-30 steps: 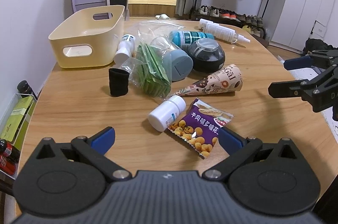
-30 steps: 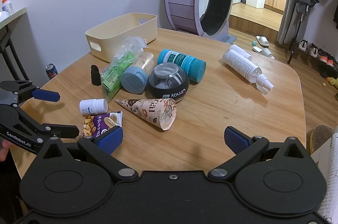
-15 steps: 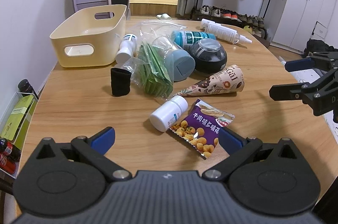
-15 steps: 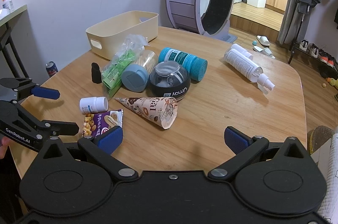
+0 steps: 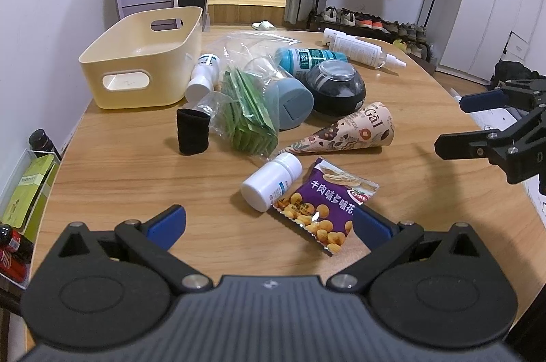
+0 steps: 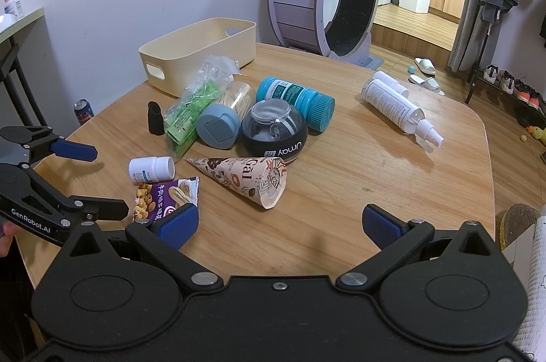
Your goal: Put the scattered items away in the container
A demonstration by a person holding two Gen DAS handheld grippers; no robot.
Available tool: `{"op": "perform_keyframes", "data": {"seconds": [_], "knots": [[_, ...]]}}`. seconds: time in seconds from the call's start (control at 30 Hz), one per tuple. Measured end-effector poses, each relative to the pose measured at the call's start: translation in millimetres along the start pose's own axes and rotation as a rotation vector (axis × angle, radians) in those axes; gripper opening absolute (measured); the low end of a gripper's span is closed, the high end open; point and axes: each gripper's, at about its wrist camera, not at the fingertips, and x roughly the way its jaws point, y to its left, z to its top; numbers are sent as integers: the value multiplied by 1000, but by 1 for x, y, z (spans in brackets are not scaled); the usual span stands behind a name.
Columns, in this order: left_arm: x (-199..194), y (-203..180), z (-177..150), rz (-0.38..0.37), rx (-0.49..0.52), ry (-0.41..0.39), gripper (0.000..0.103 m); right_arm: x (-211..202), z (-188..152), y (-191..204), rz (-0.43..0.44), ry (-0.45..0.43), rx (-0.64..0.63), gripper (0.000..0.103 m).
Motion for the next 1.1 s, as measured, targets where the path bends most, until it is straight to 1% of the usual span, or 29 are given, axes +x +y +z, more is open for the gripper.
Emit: {"op": "perform_keyframes", "data": {"seconds": [0.2, 0.4, 0.47, 0.57, 0.7, 0.73, 0.8, 0.83, 0.87, 0.9, 0.97, 1.07, 1.1], "knots": [[0, 1, 0, 4, -5, -1, 103, 0, 1, 0, 1, -1, 1, 103], [1, 5, 0, -12, -17, -4, 103, 0, 1, 1, 1, -5, 1, 103], [0, 7, 0, -17, -27, -26, 103, 1, 1, 1, -1, -12, 3, 103], [-4, 11, -1, -10, -26, -86, 103, 1, 1, 1, 5, -23, 8, 103], [-4, 13, -3, 20, 29, -135, 100, 2, 1, 2, 12, -39, 16, 103], [-2, 14, -4, 28, 39, -142, 98, 2, 1, 2, 13, -45, 20, 103], [2, 15, -4, 12, 54, -133, 87, 2, 1, 1, 19, -59, 32, 103], [4, 16, -4, -2, 59, -129, 75, 2, 1, 0, 23, -66, 39, 103], [6, 16, -3, -17, 65, -124, 65, 2, 1, 0, 26, -73, 45, 103], [8, 16, -3, -29, 77, -120, 60, 2, 1, 0, 28, -77, 51, 103], [12, 14, -2, -44, 108, -114, 41, 3, 1, 0, 30, -79, 58, 103], [17, 9, 1, -60, 150, -103, 29, 6, -1, 0, 32, -72, 59, 103], [18, 7, 3, -67, 163, -103, 28, 7, -1, 0, 33, -69, 59, 103]]}}
